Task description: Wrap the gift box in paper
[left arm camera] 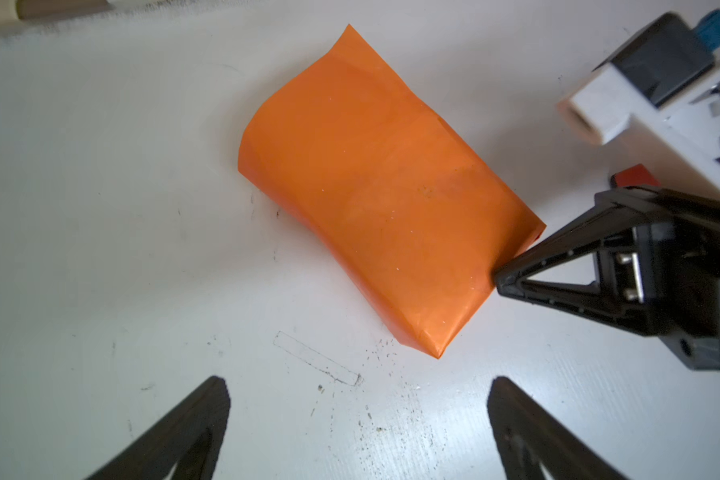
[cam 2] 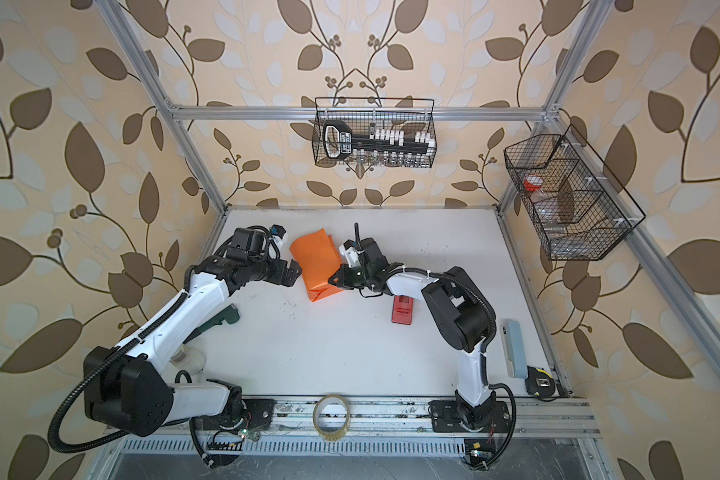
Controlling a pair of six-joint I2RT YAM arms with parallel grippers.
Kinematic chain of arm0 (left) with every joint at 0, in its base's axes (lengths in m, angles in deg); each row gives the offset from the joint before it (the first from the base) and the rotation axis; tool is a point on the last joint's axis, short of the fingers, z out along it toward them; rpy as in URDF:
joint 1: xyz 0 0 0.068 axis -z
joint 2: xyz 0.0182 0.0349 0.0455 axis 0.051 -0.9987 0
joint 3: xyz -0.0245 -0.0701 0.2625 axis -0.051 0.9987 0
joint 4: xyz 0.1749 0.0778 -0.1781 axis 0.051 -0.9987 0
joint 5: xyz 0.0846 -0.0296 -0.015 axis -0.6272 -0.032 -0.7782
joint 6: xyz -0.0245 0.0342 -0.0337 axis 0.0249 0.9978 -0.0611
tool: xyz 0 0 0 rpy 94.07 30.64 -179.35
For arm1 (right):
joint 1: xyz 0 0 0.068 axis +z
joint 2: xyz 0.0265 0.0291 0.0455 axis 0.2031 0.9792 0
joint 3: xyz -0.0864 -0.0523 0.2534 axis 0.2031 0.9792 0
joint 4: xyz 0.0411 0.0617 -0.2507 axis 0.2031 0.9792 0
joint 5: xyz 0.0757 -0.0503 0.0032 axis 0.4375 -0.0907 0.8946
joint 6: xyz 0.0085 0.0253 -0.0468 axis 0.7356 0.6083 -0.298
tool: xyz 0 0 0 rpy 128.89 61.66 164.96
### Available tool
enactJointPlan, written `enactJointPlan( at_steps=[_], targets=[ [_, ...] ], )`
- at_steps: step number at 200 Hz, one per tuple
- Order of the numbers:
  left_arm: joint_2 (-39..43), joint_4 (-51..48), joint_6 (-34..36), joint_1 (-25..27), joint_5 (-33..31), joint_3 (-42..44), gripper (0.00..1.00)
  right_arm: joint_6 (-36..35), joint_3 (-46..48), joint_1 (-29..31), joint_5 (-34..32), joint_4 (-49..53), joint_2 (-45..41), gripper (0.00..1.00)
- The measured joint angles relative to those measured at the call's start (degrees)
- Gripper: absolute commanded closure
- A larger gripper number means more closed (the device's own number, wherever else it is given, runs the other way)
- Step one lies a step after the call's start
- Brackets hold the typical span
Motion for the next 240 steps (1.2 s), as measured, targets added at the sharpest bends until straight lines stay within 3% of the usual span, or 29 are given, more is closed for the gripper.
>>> enactJointPlan(
  at_steps=[35,61,85,133,189,214,240],
  targets=[
    [0.0,1.6,-4.0,-3.3,3.0,2.2,0.01,-7.3,-9.9,-3.3,-7.3,11.3,-1.2,0.90],
    [0.0,2.1,-5.4,-4.3,3.9,3.1,0.01,-11.4,-17.1,-4.4,-13.9,16.5,2.1,0.98],
    [0.0,2.6,-6.5,-4.3,3.0,3.2,0.01,-13.0,-18.9,-4.2,-16.7,19.0,7.0,0.99],
    [-0.9,2.6,-10.7,-4.7,-0.5,1.0,0.01,-13.6,-19.2,2.2,-17.5,23.4,12.3,1.00],
    [-12.4,3.3,-18.4,-9.2,5.9,-7.1,0.02,-11.2,-12.5,8.8,-15.5,19.8,7.2,0.97],
    [-18.9,2.9,-20.4,-10.8,10.3,-10.3,0.05,-10.0,-8.6,8.3,-15.8,19.5,3.8,0.95],
    [-23.2,2.6,-21.3,-11.2,15.5,-11.6,0.06,-9.1,-8.9,4.0,-16.5,19.7,3.4,0.94]
  ],
)
